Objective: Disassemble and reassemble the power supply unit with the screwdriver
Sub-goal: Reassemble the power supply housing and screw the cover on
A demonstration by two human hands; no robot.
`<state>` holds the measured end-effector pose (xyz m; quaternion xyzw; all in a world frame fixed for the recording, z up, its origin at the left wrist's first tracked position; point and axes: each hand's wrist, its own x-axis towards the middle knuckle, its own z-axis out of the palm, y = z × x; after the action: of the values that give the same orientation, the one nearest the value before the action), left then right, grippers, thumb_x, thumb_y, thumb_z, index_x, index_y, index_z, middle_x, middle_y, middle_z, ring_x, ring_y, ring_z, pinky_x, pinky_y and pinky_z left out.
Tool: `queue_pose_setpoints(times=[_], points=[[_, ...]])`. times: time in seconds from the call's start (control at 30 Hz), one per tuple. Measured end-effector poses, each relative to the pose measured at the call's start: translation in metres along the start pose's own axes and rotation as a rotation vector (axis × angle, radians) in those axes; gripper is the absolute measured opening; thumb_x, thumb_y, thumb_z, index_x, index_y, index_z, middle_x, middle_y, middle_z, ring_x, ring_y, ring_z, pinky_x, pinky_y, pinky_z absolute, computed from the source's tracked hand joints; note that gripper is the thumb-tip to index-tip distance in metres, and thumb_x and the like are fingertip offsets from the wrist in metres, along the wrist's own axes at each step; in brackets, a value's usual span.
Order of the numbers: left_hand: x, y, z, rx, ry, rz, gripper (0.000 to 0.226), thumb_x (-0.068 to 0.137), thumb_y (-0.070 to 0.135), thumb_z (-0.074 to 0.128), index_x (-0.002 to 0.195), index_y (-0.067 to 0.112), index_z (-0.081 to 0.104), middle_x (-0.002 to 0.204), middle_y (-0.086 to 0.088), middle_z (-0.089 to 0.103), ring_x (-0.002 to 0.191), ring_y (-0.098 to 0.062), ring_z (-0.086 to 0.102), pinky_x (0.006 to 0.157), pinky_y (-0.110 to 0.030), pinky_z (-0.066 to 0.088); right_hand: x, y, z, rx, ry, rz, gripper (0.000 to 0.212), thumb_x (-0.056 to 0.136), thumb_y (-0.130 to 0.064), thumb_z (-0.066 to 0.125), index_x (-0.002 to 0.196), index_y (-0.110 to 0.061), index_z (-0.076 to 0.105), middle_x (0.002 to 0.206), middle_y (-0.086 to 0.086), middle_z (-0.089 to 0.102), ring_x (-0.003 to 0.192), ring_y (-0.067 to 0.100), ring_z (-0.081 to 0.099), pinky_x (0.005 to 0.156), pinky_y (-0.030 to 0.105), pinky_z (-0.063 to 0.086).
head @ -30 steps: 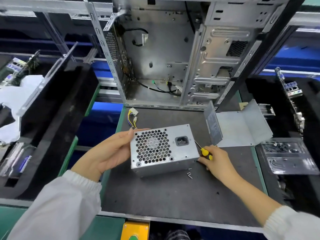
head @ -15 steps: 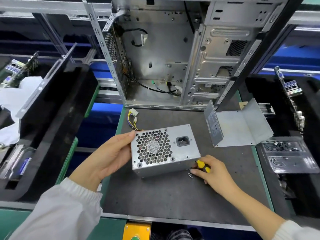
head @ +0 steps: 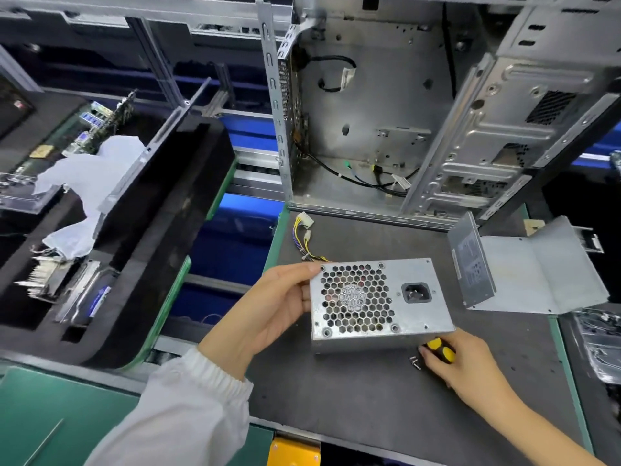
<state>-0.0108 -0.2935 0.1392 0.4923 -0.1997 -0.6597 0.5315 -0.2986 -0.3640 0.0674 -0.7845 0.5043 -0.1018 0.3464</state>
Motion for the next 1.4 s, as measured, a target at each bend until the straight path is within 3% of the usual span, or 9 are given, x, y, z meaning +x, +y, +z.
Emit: queue_pose_setpoints(times=[0.07,0.2,0.33,0.43,0.57,0.73,0.97,1.2,1.4], points=[[0.001,0.001,0.0,-0.023,-0.001,-0.003,0.039,0.094,0.016,0.048,0.122,-0.007,0.062,0.121,-0.024,0.066,0.12,-0.04,0.058,0.103,-0.049,0.047,0.0,-0.001,-0.002,-0.018,0.013,0.002,0.017,0.077,-0.007,0.074,0.086,-0.021,0.069,0.079,-0.004,0.067,0.072,0.007,0.062,0.063,0.006,0.042],[0.005,0.003,-0.001,-0.024,-0.013,-0.011,0.034,0.1,0.008,0.04,0.119,-0.007,0.063,0.118,-0.023,0.067,0.118,-0.039,0.059,0.101,-0.047,0.049,-0.004,-0.006,-0.019,0.034,0.032,0.067,0.02,0.079,-0.006,0.071,0.077,-0.024,0.064,0.055,-0.004,0.058,0.042,0.006,0.048,0.047,0.014,0.04],[0.005,0.002,-0.003,0.006,-0.031,-0.008,0.033,0.101,0.007,0.038,0.119,-0.004,0.064,0.117,-0.021,0.069,0.113,-0.035,0.063,0.1,-0.044,0.05,-0.003,-0.022,-0.058,0.14,0.202,0.084,0.018,0.08,-0.012,0.072,0.08,-0.028,0.065,0.051,0.0,0.056,0.037,0.005,0.043,0.041,0.013,0.036],[0.004,0.001,-0.002,-0.005,-0.03,-0.002,0.031,0.101,0.009,0.04,0.115,-0.001,0.066,0.114,-0.019,0.07,0.105,-0.028,0.067,0.097,-0.04,0.053,0.007,-0.055,-0.086,0.219,0.258,0.015,0.013,0.083,-0.027,0.068,0.089,-0.038,0.067,0.05,-0.001,0.056,0.038,0.005,0.043,0.039,0.011,0.034],[0.002,0.0,-0.001,-0.092,-0.037,-0.016,0.034,0.1,0.016,0.041,0.118,-0.003,0.063,0.118,-0.02,0.068,0.115,-0.032,0.063,0.1,-0.041,0.05,0.022,-0.119,-0.098,0.248,0.17,-0.17,0.015,0.078,-0.041,0.065,0.085,-0.027,0.067,0.049,-0.007,0.05,0.04,0.005,0.042,0.04,0.008,0.032],[0.004,0.0,0.002,-0.078,0.006,-0.017,0.037,0.105,0.012,0.034,0.125,-0.01,0.056,0.124,-0.026,0.063,0.124,-0.039,0.055,0.107,-0.048,0.044,0.042,-0.178,-0.072,0.125,-0.05,-0.341,0.007,0.08,-0.031,0.069,0.073,-0.03,0.066,0.063,-0.01,0.059,0.056,0.006,0.051,0.053,0.011,0.037],[0.004,0.0,0.001,-0.101,-0.012,-0.011,0.038,0.105,0.013,0.035,0.13,-0.012,0.051,0.132,-0.031,0.055,0.129,-0.043,0.048,0.111,-0.054,0.038,0.065,-0.193,-0.037,-0.055,-0.123,-0.396,0.007,0.084,-0.027,0.067,0.077,-0.029,0.065,0.065,-0.01,0.058,0.067,0.005,0.05,0.058,0.014,0.036],[0.002,0.001,-0.001,-0.096,-0.046,0.003,0.038,0.105,0.013,0.036,0.13,-0.011,0.051,0.131,-0.03,0.056,0.128,-0.042,0.05,0.11,-0.054,0.038,0.066,-0.187,-0.024,-0.003,0.0,-0.407,0.007,0.081,-0.025,0.073,0.085,-0.028,0.068,0.072,-0.01,0.066,0.073,0.014,0.06,0.068,0.039,0.05],[0.002,0.0,0.004,-0.074,-0.01,0.021,0.037,0.104,0.009,0.034,0.128,-0.017,0.048,0.132,-0.037,0.051,0.121,-0.041,0.053,0.11,-0.054,0.038,0.06,-0.182,-0.02,-0.035,0.071,-0.513,0.008,0.081,-0.017,0.073,0.085,-0.023,0.07,0.067,-0.009,0.062,0.063,0.014,0.056,0.059,0.037,0.049]])
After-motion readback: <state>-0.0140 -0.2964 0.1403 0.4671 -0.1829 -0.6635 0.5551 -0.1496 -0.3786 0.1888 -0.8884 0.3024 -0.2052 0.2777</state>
